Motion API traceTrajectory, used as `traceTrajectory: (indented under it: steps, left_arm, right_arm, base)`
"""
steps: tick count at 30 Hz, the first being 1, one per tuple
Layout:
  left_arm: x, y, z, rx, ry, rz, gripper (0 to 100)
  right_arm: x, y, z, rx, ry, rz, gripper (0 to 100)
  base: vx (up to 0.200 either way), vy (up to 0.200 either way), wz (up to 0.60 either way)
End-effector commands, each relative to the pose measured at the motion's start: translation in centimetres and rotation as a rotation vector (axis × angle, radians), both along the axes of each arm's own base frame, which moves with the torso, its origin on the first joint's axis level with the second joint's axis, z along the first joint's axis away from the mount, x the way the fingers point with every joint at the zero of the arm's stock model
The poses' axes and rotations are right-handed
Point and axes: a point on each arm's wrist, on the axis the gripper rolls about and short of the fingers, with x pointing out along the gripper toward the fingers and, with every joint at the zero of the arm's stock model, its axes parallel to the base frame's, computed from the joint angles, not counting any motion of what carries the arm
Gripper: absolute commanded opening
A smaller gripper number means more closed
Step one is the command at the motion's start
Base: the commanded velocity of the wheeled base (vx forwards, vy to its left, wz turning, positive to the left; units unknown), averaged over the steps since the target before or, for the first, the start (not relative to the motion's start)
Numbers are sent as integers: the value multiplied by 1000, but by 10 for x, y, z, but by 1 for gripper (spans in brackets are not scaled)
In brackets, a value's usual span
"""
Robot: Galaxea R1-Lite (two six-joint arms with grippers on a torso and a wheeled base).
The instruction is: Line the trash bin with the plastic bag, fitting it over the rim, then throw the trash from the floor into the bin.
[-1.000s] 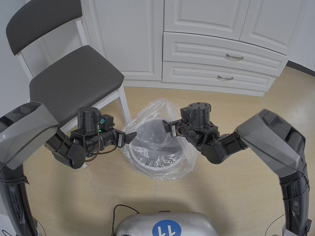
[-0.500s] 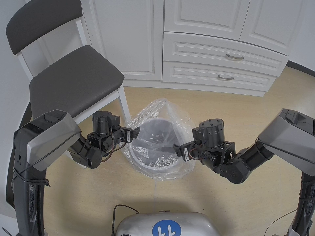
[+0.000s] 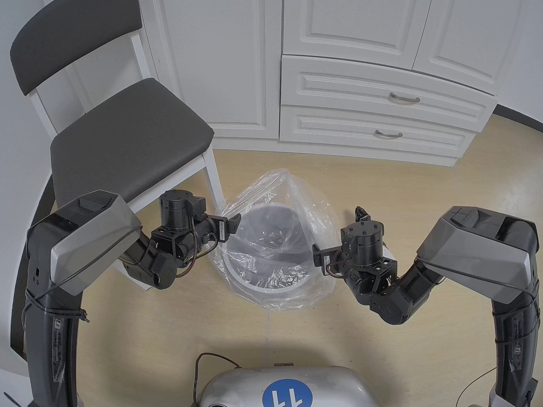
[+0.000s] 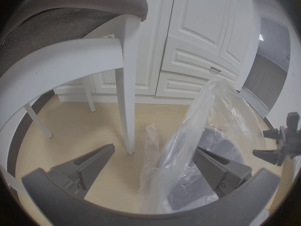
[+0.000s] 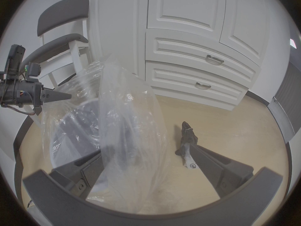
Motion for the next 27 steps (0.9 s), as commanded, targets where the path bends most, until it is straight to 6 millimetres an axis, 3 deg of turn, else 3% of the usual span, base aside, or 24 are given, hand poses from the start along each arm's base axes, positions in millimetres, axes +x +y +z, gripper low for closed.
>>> traceTrajectory:
  steps: [1,7,13,27]
  left_arm:
    - [3,0,8,-24,-20,7,100]
    - [15,3,5,-39,-32,52,100]
    - [23,2,8,-85,-56,100,100]
    - [43,3,-16,-81,-59,141,100]
  right_arm:
    - [17,-8,-13,3,-16,-55,100]
    - [38,-16,-2,69,-84,-119,100]
    - [65,-29,-8,92,-125,-190,100]
    - [104,-23,-21,296,-215,-236,100]
  base:
    - [0,0,0]
    - [0,0,0]
    - [0,0,0]
    - [0,0,0]
